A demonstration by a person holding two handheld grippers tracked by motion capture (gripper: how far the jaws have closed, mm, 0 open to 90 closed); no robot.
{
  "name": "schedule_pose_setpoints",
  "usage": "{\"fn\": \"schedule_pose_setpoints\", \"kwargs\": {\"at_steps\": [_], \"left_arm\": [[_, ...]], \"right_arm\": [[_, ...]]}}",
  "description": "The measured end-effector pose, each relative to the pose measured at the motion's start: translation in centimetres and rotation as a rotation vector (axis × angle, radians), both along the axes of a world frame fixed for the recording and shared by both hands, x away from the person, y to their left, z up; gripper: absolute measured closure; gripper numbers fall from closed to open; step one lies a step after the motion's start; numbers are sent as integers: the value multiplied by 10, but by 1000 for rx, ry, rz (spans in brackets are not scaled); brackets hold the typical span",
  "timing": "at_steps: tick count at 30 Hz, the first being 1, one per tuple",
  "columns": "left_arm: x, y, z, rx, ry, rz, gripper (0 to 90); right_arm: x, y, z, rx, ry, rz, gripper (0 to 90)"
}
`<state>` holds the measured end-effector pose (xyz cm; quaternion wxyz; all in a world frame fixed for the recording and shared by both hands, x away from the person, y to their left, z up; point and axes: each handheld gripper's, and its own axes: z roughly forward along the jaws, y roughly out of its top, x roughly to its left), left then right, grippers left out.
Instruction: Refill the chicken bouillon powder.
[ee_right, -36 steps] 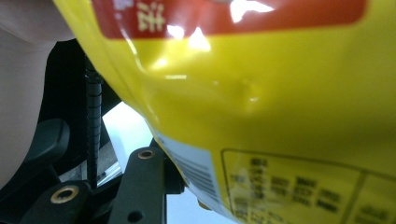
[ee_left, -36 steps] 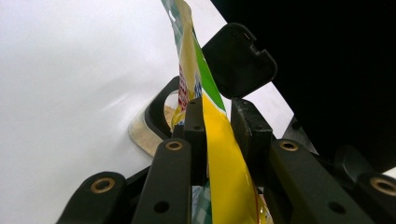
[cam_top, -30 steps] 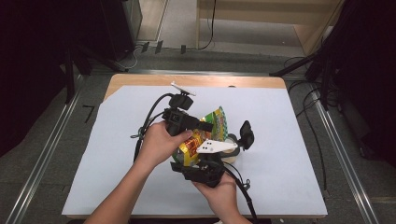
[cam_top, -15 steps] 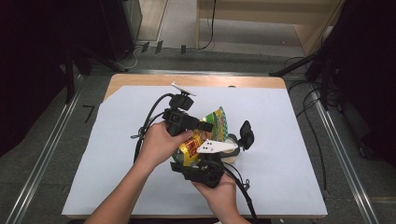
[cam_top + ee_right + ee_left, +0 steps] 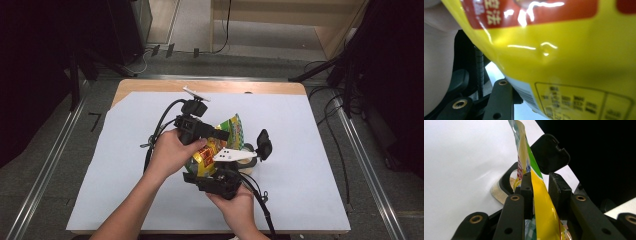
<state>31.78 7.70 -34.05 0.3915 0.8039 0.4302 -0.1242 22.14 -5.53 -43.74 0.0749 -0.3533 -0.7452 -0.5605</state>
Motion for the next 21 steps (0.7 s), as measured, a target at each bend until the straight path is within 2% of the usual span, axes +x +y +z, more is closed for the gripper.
{"fn": "schedule_pose_setpoints", "kwargs": {"at_steps": [2,7,11,17,21], "left_arm": [[0,0,1,-2,-2,1,749],[0,-1,0,14,3,0,755],[1,-3,-2,36,7,-9,783],[2,-4,-3,48,-3,-8,824],[4,-3,-5,50,-2,2,833]], "right_arm": [[0,0,1,-4,-6,-3,653],[0,0,1,10,13,-4,653],[-1,1,-1,-22,-2,-8,650],[-3,3,-4,-28,-26,-21,643],[-3,2,-5,-17,-15,-22,656]]}}
